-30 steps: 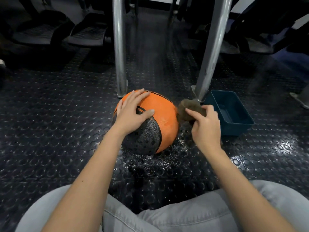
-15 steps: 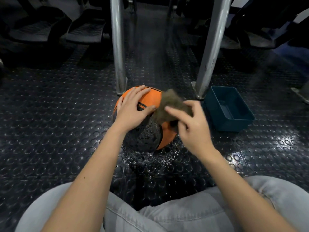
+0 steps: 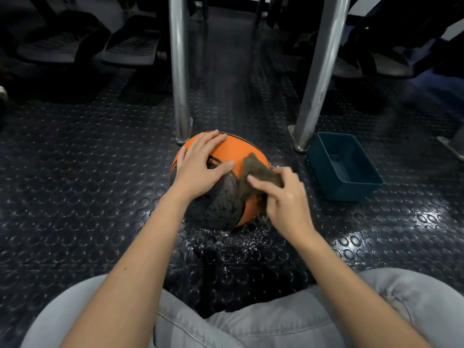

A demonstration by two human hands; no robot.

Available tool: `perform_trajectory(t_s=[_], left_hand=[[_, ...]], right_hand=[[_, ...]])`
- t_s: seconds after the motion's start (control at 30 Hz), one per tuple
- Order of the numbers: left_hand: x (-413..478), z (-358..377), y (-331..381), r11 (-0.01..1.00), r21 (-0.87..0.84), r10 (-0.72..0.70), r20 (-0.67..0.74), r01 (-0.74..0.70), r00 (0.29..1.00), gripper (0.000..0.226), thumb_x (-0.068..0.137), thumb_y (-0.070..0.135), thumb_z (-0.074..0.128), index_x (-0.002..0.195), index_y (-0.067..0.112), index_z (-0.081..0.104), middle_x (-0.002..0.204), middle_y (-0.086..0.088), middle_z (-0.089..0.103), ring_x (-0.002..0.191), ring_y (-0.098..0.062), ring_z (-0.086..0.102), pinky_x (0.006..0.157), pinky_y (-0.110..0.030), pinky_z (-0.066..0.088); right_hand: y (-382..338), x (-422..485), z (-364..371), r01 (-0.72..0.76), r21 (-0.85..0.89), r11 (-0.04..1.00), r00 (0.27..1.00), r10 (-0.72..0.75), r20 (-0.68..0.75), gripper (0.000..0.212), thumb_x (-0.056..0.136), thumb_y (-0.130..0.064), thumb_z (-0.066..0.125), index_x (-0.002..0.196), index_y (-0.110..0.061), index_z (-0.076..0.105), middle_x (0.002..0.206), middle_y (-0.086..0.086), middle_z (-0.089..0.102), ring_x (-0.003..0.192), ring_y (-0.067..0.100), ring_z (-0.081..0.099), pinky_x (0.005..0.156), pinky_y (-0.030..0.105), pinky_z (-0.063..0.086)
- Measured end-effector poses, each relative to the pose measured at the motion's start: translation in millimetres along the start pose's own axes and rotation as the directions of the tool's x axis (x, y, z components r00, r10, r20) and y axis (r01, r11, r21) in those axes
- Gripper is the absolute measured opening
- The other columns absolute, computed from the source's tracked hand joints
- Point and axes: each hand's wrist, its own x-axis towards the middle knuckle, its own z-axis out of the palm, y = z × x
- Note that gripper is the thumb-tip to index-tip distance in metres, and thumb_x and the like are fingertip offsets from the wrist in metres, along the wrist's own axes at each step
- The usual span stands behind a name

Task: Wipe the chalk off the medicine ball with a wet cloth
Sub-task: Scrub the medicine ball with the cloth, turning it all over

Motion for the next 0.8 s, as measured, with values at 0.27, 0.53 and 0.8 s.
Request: perform_trajectory(t_s=[0.27, 0.53, 0.8], left_hand=[[-1, 1, -2, 1.000, -0.001, -0.025, -0.009, 0.025, 1.000, 0.053, 0.089, 0.040, 0.062, 0.138, 0.036, 0.042, 0.150, 0.018, 0.030, 0.143, -0.007, 0.015, 0.116, -0.042, -0.001], [-2, -3, -1, 1.000, -0.003, -0.003, -0.003, 0.003, 1.000, 0.055, 0.089, 0.041, 0.062, 0.140, 0.035, 0.040, 0.150, 0.017, 0.030, 0.143, -0.008, 0.016, 0.115, -0.042, -0.002], [-2, -1, 0, 1.000, 0.010, -0.007, -0.006, 0.007, 1.000, 0.057, 0.087, 0.046, 0.062, 0.139, 0.035, 0.041, 0.151, 0.016, 0.030, 0.143, -0.009, 0.016, 0.115, -0.040, -0.001]], right_hand=[[-9, 2, -11, 0.071, -0.017, 0.997, 0.992, -0.072, -0.100, 0.042, 0.082, -0.003, 0.046, 0.112, -0.022, 0.069, 0.102, 0.019, 0.056, 0.085, 0.031, 0.050, 0.069, 0.036, 0.044], [12, 12, -12, -0.306, 0.161, 0.938, 0.911, 0.338, -0.236, 0.049, 0.083, 0.009, 0.049, 0.122, -0.017, 0.063, 0.106, 0.007, 0.044, 0.100, 0.023, 0.048, 0.092, 0.040, 0.046], [21, 7, -6, -0.303, -0.112, 0.946, 0.951, 0.308, 0.026, 0.052, 0.082, 0.009, 0.052, 0.123, -0.022, 0.062, 0.105, 0.014, 0.049, 0.093, 0.032, 0.049, 0.076, 0.035, 0.041]])
